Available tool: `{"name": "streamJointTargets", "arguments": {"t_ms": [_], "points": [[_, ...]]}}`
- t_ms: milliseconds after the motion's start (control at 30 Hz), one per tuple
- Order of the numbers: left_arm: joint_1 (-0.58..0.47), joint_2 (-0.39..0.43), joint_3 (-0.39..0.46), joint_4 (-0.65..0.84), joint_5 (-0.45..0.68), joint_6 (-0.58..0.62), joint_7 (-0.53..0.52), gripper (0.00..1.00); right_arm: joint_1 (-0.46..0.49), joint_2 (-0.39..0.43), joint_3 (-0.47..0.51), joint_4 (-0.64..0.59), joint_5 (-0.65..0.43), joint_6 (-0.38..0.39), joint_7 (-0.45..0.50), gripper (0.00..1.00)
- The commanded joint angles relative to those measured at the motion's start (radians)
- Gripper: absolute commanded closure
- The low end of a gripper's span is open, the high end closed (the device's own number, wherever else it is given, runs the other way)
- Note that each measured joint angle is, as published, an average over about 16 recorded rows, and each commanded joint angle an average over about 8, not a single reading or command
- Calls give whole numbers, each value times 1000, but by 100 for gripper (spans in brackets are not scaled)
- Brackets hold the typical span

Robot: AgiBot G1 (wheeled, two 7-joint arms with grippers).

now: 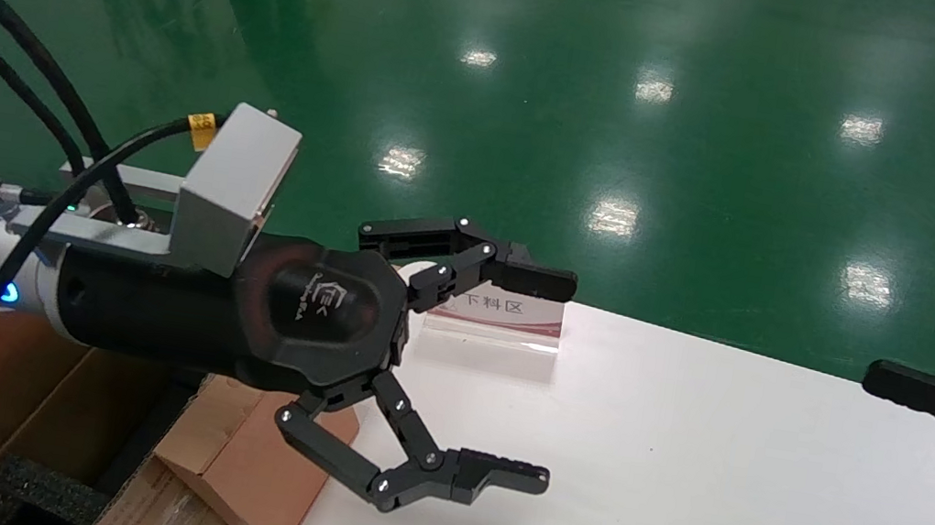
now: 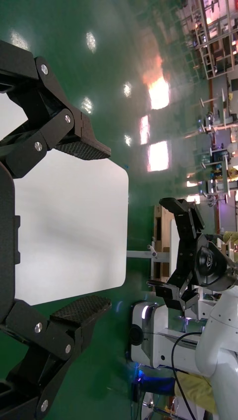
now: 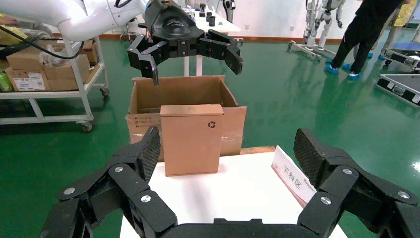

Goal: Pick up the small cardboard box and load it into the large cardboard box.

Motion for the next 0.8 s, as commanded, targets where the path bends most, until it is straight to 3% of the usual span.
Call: {"name": "streamJointTargets", "arguments": {"t_ms": [33,533,800], "points": [[0,0,0,0,0,0,0,0,0,0,0,0,0,0,0,0],[-7,-19,11,-10,34,-11,-23,0,0,0,0,-1,0,0,0,0],[-117,-71,107,-46,228,-25,-244,0,1,0,-1,-1,0,0,-1,0]]}}
